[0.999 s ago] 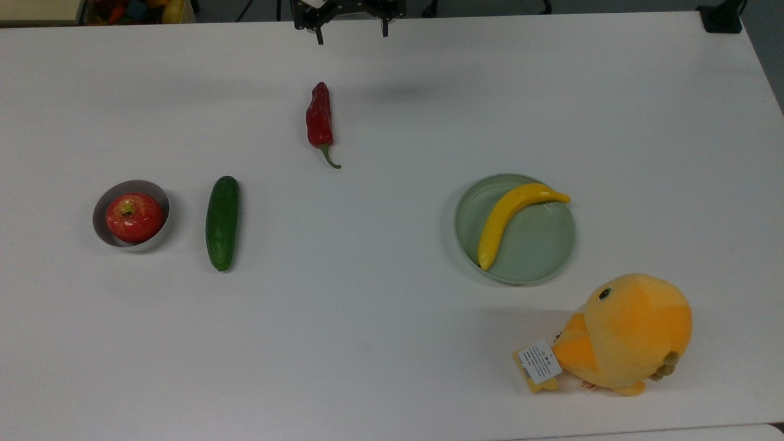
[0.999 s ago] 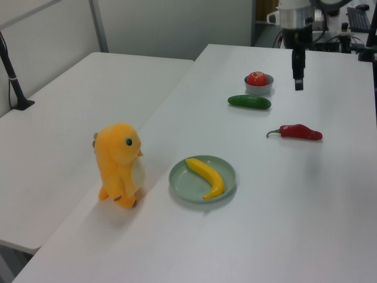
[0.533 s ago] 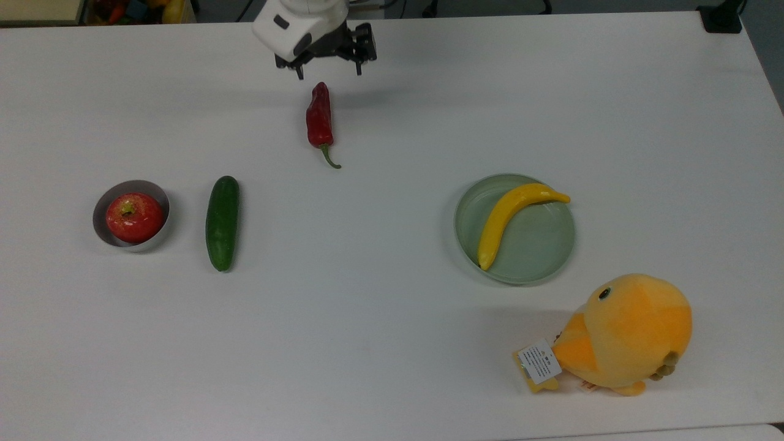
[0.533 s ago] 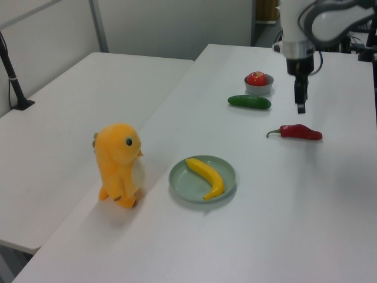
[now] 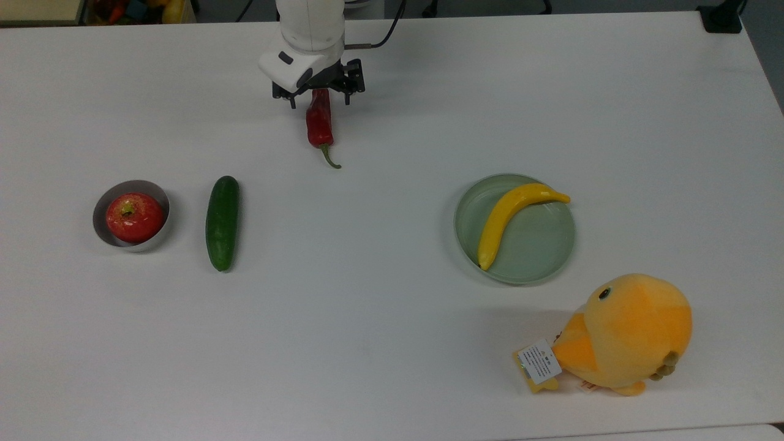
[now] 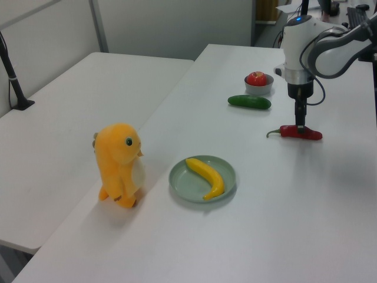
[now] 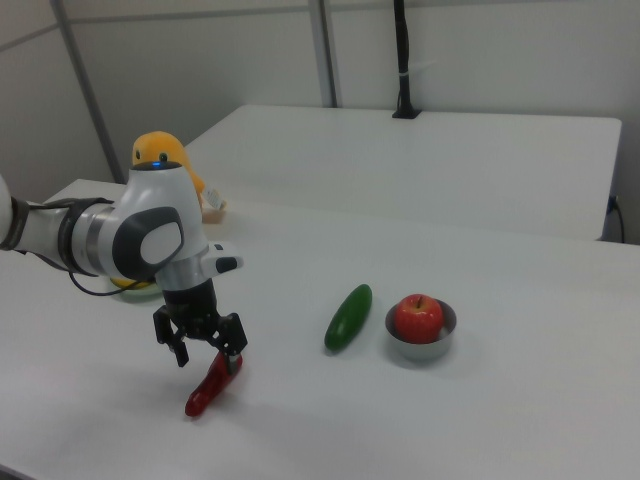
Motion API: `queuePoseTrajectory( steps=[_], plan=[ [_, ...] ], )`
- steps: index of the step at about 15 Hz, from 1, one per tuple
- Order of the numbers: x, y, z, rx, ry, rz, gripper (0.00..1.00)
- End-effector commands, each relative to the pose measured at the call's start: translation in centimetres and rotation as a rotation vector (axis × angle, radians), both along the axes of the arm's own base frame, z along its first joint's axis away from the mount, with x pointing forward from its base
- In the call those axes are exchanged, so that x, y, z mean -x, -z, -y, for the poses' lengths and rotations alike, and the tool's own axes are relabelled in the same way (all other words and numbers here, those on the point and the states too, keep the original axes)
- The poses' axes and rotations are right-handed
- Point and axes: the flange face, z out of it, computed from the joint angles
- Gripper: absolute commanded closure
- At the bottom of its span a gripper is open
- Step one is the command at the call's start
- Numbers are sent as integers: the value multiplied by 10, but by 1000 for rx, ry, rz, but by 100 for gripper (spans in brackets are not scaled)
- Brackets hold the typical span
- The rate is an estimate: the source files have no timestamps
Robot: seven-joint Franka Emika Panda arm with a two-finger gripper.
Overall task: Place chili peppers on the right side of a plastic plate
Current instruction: 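Close the gripper on the chili pepper's stem end and lift it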
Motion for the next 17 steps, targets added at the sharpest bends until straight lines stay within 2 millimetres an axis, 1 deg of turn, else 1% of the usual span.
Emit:
queuePoseTrajectory(
  steps=[1, 2, 3, 4, 5, 8, 9, 10, 11, 13, 17],
  plan=[
    [2, 20, 9, 13, -12, 33, 0],
    [2, 20, 13, 13, -5, 33, 4],
    [1, 23, 14, 12, -4, 31, 11],
    [1, 25, 15, 12, -3, 31, 24],
    [1, 24, 16, 12, 1, 33, 34],
    [1, 24, 18, 10, 9, 33, 75],
    [1, 22, 18, 8, 11, 36, 86],
    [1, 21, 18, 8, 16, 33, 92],
    [1, 16, 19, 9, 17, 36, 93],
    [-5, -13, 19, 10, 26, 58, 95],
    [-30, -75, 17, 5, 44, 65, 95]
  ],
)
